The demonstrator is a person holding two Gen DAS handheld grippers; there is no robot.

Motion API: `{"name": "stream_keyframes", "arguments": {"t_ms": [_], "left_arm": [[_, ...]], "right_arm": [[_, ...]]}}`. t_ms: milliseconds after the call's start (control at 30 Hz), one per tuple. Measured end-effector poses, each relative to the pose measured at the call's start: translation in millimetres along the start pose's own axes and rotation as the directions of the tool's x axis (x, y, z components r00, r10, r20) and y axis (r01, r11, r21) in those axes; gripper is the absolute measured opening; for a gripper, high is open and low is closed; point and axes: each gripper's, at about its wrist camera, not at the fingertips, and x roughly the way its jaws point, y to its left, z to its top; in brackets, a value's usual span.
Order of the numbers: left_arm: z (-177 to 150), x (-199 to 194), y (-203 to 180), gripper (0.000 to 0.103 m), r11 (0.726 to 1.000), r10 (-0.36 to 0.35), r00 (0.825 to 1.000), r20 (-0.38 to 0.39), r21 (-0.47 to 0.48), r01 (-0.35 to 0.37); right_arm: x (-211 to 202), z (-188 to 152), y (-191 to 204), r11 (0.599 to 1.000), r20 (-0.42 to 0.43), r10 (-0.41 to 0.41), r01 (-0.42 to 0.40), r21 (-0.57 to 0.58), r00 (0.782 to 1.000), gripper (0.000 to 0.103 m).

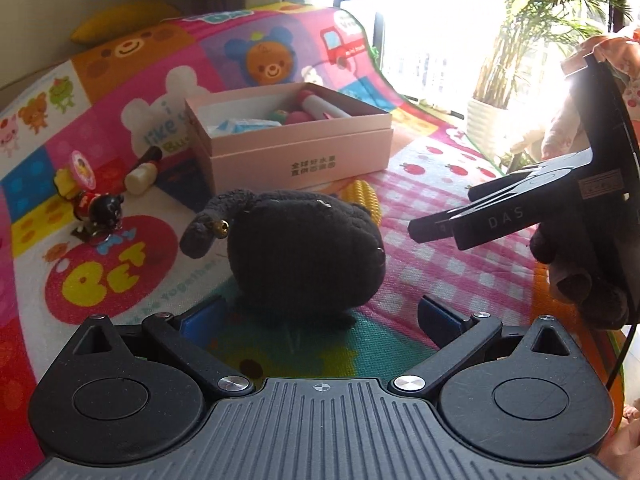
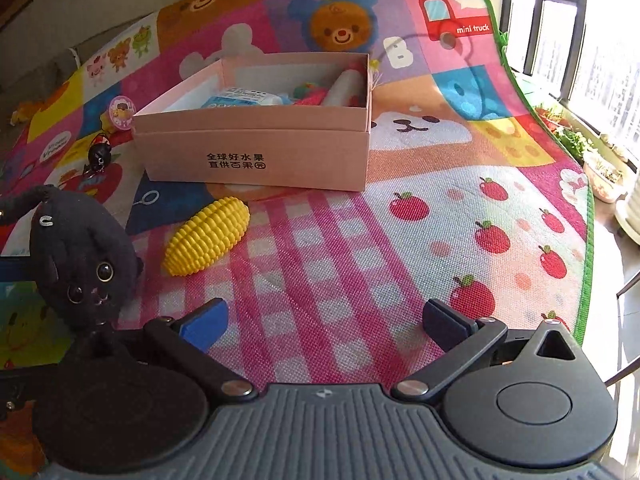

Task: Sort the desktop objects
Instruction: 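Pass the black plush cat from the right tool into the left tool, then grasp the yellow corn toy with the right tool while the left tool holds the cat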

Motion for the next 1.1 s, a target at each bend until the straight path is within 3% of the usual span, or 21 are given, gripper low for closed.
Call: {"name": "stream_keyframes", "arguments": {"t_ms": [67,133,233,333,467,600,833,967,1100], "left_arm": [[0,5,0,0.103,1.0,0.018,1.0,0.01,0.012,-0.019],[-1,10,1,0.103,0.999,0.037,0.999,0.013,0.004,-0.037],[0,14,4,0.103,0.999,0.026,1.0,0.009,-0.026,-0.025],[-1,16,8,0.103,0.999,0.022,1.0,0.002,-0.05,-0.022],[-3,17,10,0.103,0.997,0.025,1.0,-0.011,-0.075,-0.026],[-4,17,12,0.103,0.995,0.023,1.0,-0.011,-0.093,-0.024],[-5,16,11,0.103,0.995,0.022,1.0,-0.01,-0.1,-0.023],[-5,16,10,0.103,0.995,0.027,1.0,-0.014,-0.096,-0.028],[-5,17,10,0.103,0.995,0.032,0.999,-0.017,-0.092,-0.033]], "right_arm": [[-8,2,2,0.999,0.054,0.032,-0.032,-0.002,0.998,0.102],[-15,8,8,0.997,0.088,0.069,-0.066,-0.037,0.994,0.088],[-13,20,15,0.99,0.068,0.133,-0.129,-0.06,0.989,0.068],[-3,34,22,0.984,0.039,0.178,-0.177,-0.032,0.983,0.064],[21,53,22,0.976,0.025,0.19,-0.191,0.101,0.982,0.063],[38,56,15,0.964,-0.01,0.186,-0.181,0.196,0.982,0.048],[10,28,-7,0.967,0.002,0.126,-0.123,0.225,0.992,0.048],[-12,10,-14,0.961,0.008,0.143,-0.141,0.237,0.99,0.049],[-37,-1,-9,0.98,0.081,0.109,-0.121,0.161,0.991,0.061]]}}
